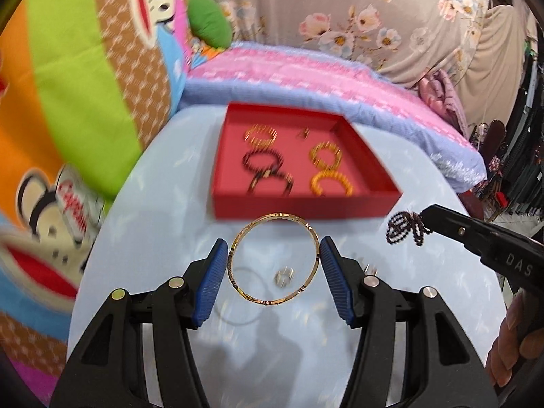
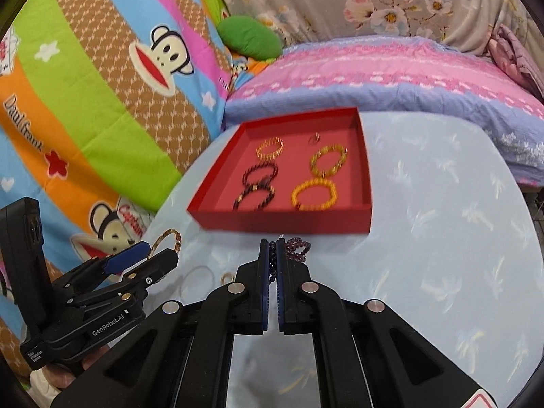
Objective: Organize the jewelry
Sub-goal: 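Carry the bangle and garnet strand into the red tray and open both tools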
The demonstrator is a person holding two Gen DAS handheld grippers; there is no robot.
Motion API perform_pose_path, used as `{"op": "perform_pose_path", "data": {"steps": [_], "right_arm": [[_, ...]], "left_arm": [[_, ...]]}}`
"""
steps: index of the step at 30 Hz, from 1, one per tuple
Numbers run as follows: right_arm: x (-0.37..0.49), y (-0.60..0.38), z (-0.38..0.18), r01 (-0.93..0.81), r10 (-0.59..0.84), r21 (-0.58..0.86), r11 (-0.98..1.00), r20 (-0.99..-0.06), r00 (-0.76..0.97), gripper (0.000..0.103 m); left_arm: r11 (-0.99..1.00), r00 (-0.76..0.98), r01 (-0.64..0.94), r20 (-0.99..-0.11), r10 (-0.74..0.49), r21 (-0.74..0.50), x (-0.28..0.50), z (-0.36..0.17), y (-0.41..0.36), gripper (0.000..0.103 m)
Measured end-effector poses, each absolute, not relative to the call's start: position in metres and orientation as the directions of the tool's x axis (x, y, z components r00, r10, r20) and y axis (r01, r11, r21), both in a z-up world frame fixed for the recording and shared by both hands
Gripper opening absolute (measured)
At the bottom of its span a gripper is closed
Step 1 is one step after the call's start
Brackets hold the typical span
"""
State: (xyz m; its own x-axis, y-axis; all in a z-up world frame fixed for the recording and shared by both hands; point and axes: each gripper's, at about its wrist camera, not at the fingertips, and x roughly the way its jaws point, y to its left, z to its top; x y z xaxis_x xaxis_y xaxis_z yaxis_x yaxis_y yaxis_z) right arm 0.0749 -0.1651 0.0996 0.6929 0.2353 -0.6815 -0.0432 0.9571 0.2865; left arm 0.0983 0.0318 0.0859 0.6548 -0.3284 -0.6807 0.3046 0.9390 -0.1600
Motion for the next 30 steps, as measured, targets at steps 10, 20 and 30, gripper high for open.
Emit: {"op": "perform_pose_path", "data": {"steps": [10, 20, 30], "right_arm": [[0.151, -0.212, 0.115, -0.006, 0.227, 0.308, 0.951, -0.687, 0.690, 0.004], [0.205, -0.224, 0.077, 0.009, 0.237, 0.292, 0.956, -0.793, 0.561, 0.004], [0.242, -0.230, 0.063, 0.038, 0.223, 0.293, 0.955, -0.798, 0.559, 0.006]], "left_arm": [[0.911, 0.629, 0.390, -0.685, -0.369, -0.133, 0.178, 0.097, -0.022, 0.054], [0.897, 0.538, 0.425, -0.764, -0.356, -0.119, 0.239, 0.056, -0.066, 0.054], [0.919, 0.502, 0.368, -0.803, -0.322, -0.139, 0.280, 0.035, -0.074, 0.059]]}}
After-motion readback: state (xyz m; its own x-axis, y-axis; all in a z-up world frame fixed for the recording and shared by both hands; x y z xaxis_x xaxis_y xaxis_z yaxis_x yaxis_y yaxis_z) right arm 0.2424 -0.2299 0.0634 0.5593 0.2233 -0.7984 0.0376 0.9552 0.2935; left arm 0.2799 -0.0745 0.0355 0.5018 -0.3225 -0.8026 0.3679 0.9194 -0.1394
